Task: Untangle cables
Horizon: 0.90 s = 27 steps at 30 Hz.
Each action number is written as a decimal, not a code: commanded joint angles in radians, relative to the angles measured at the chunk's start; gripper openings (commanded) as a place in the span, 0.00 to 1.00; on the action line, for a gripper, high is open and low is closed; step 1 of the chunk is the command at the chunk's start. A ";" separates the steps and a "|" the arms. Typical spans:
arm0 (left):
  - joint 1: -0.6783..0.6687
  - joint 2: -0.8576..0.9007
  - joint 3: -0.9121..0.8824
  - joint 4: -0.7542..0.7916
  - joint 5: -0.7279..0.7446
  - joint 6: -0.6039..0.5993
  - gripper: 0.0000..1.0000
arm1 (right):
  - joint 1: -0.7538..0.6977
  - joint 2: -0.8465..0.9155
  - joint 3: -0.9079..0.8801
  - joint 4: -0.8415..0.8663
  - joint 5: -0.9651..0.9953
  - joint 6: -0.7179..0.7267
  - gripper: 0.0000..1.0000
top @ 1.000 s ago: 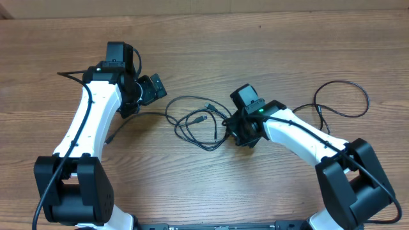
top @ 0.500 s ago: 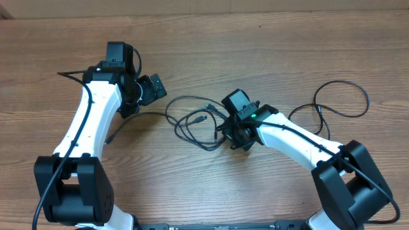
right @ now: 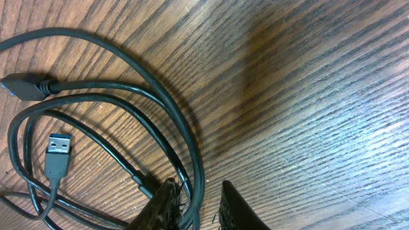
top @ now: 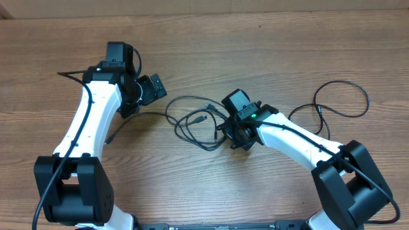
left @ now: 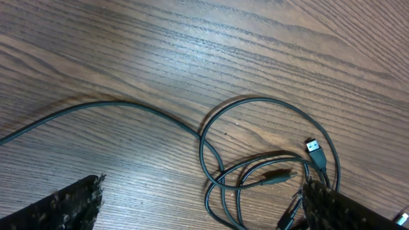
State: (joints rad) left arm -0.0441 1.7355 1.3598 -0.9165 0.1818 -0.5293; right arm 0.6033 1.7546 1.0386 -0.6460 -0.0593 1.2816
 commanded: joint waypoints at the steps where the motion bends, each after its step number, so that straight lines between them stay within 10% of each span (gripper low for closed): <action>1: -0.001 0.010 -0.007 0.001 -0.009 -0.013 1.00 | 0.004 0.029 -0.005 0.014 0.016 0.008 0.20; 27: -0.001 0.010 -0.007 0.001 -0.009 -0.013 0.99 | 0.004 0.048 -0.005 0.024 0.033 0.035 0.14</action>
State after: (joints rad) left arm -0.0441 1.7355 1.3598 -0.9165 0.1818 -0.5293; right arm 0.6033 1.8011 1.0386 -0.6220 -0.0444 1.3090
